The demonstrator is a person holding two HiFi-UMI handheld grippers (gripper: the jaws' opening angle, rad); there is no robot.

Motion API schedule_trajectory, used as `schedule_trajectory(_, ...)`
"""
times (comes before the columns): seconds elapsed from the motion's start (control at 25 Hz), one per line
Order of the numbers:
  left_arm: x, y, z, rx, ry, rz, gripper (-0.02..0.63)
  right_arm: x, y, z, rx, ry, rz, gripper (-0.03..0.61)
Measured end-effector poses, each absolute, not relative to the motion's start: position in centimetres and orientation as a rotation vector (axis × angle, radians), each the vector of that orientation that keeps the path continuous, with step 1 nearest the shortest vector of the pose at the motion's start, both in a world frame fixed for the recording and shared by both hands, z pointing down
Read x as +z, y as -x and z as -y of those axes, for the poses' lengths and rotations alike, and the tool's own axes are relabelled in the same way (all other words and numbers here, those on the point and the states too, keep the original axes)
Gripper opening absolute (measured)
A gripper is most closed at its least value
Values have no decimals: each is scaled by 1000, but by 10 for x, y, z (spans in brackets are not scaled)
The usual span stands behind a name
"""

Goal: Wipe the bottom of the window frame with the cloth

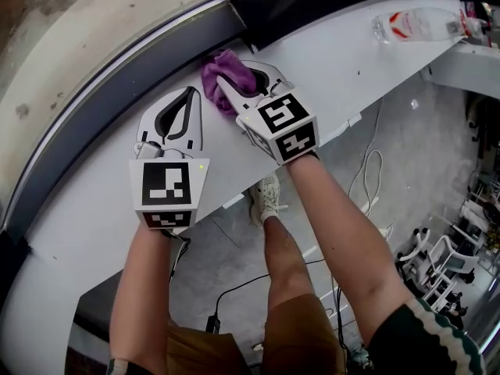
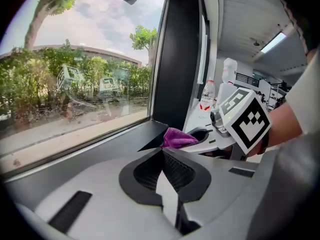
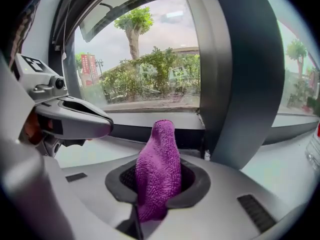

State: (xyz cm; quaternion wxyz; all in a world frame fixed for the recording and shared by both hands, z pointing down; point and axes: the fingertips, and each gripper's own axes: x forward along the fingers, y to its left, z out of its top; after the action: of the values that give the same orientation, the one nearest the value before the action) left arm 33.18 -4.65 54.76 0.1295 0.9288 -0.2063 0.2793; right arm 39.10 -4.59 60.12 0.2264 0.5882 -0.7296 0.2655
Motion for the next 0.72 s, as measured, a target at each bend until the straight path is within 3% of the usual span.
schedule_trajectory(0.72,566,-367,18,875,-2703,520,8,601,-434,12,727,-1710,1927,95)
